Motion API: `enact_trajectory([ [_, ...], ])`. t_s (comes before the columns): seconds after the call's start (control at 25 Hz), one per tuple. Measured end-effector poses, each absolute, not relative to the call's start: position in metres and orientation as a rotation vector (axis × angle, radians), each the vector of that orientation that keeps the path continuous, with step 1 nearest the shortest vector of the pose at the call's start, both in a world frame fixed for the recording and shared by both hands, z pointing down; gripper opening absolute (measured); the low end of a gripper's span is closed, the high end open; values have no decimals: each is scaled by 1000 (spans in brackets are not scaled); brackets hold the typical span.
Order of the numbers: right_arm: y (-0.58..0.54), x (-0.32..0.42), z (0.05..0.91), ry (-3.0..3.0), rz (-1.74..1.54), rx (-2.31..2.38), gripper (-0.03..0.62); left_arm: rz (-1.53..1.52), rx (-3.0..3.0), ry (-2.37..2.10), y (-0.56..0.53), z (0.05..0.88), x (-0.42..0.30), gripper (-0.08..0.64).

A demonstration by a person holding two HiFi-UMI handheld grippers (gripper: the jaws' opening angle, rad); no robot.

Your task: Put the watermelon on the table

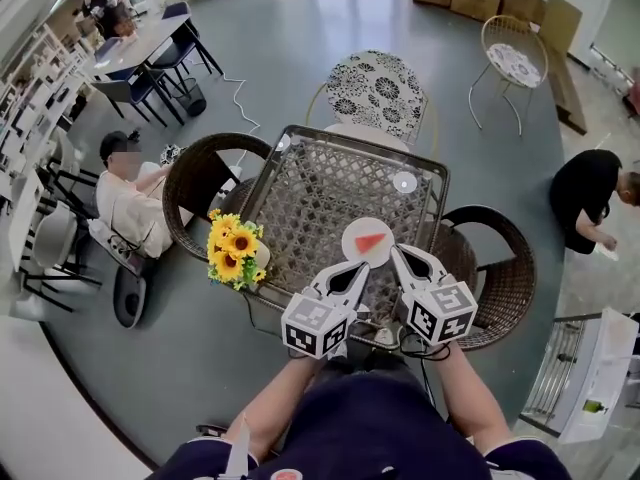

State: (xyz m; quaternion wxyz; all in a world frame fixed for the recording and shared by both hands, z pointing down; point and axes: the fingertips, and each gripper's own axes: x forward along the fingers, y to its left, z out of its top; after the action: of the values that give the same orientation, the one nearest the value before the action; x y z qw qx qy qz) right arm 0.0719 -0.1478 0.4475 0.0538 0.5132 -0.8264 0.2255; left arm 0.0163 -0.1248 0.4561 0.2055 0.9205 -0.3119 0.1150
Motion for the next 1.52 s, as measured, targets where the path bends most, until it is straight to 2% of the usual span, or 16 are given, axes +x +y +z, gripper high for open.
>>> enact_trajectory([
  [0.4,-135,70,417,-2568,627,1592,3,277,2615,-845,-119,429,21,5],
  [1.52,-130,69,402,-2586,581,1599,4,289,2638,-832,-112,419,20,5],
])
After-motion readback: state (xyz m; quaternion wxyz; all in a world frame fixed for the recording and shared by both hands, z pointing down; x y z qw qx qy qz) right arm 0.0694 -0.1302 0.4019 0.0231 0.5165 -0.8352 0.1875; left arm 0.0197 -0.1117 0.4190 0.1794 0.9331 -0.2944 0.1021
